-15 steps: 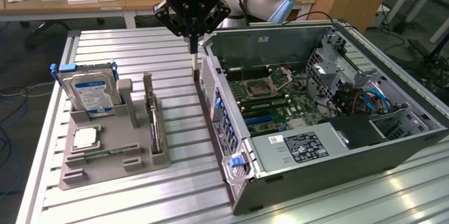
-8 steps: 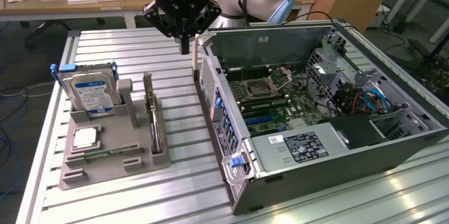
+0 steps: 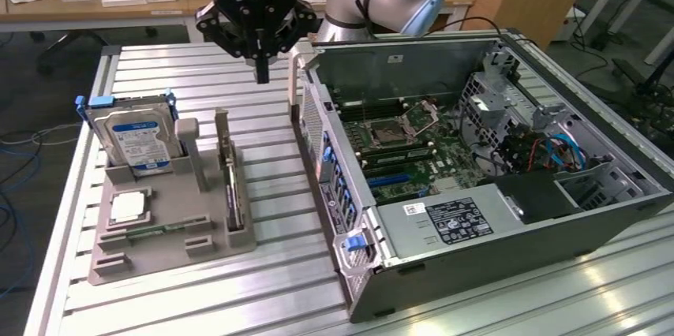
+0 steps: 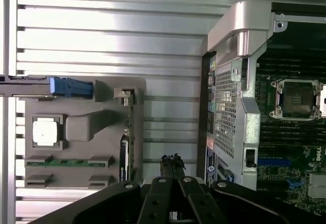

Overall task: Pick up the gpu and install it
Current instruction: 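Reach for the gpu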

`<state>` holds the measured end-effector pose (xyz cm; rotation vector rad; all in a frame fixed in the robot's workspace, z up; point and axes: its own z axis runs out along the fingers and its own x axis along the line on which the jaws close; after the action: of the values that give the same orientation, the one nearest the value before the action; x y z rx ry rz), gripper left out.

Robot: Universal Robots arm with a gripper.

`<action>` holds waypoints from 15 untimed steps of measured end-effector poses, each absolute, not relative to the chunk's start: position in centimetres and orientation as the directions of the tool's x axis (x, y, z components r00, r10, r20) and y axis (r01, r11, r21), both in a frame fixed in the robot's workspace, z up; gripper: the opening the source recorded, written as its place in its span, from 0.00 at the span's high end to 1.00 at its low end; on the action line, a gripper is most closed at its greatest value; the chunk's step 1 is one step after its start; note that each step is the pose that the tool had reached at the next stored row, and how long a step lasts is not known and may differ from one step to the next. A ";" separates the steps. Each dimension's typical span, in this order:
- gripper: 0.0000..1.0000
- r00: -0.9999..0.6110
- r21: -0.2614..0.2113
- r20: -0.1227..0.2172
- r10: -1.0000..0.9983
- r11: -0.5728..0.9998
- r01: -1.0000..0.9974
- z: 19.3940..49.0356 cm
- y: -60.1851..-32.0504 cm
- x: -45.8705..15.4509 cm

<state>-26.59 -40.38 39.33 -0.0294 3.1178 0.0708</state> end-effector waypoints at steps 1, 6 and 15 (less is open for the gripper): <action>0.89 -1.000 0.045 -0.023 -0.019 0.999 -0.020 39.3 -40.4 -26.8; 0.89 -0.999 0.045 -0.023 -0.022 0.999 -0.024 39.3 -40.4 -28.2; 0.89 -0.999 0.045 -0.023 -0.029 0.999 -0.030 39.3 -40.5 -30.5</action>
<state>-30.48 -40.54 39.33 -0.0461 3.1178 0.0711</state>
